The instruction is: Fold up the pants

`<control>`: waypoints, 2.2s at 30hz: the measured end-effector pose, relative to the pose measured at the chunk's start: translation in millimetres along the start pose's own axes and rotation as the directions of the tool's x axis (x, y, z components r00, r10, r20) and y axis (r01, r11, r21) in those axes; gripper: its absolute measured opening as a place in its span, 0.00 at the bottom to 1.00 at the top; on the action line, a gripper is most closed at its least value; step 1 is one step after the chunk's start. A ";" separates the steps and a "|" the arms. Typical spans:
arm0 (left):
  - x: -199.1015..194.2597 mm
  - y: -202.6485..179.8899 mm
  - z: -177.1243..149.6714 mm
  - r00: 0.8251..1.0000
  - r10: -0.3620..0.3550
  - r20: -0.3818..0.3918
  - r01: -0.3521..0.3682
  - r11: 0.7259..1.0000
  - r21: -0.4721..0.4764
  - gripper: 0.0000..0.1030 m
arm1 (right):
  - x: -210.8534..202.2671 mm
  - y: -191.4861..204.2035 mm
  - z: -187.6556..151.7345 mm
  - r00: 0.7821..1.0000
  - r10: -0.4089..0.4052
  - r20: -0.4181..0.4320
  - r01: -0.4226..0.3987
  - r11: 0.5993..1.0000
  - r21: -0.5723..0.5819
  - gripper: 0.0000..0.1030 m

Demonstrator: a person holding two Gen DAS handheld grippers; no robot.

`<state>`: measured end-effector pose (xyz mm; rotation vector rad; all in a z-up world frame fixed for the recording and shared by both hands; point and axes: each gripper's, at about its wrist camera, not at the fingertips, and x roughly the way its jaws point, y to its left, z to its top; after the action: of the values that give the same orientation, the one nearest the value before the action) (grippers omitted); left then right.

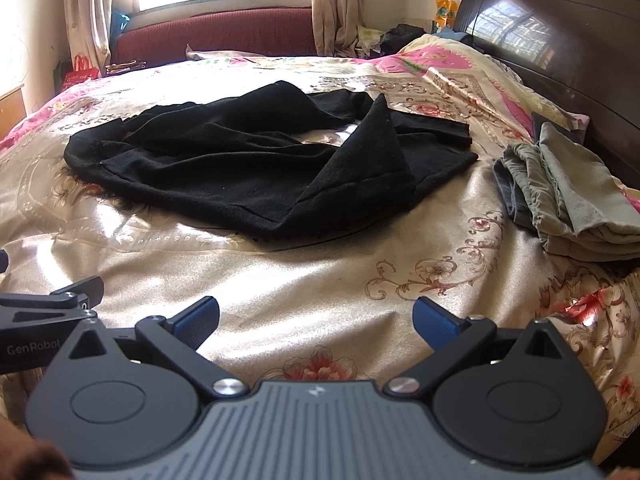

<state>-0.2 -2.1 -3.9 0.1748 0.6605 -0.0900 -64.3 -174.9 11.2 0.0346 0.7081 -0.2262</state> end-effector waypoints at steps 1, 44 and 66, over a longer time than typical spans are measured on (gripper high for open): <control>0.0 0.0 0.0 1.000 0.000 0.000 0.000 1.000 -0.001 1.00 | 0.0 0.0 0.0 1.000 0.000 0.000 0.000 1.000 0.000 0.99; 9.0 14.4 9.5 1.000 -0.006 0.019 0.006 1.000 -0.004 1.00 | 15.6 18.8 11.6 0.999 0.045 -0.009 -0.045 0.996 -0.078 0.99; 172.5 142.1 140.2 0.989 -0.036 0.141 0.009 0.982 0.189 1.00 | 124.8 136.5 99.4 0.966 0.257 0.019 -0.232 0.901 -0.366 0.99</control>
<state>239.6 106.1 17.2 0.3402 0.5094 -0.1858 121.0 -76.7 -0.3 -0.2347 0.6625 0.1472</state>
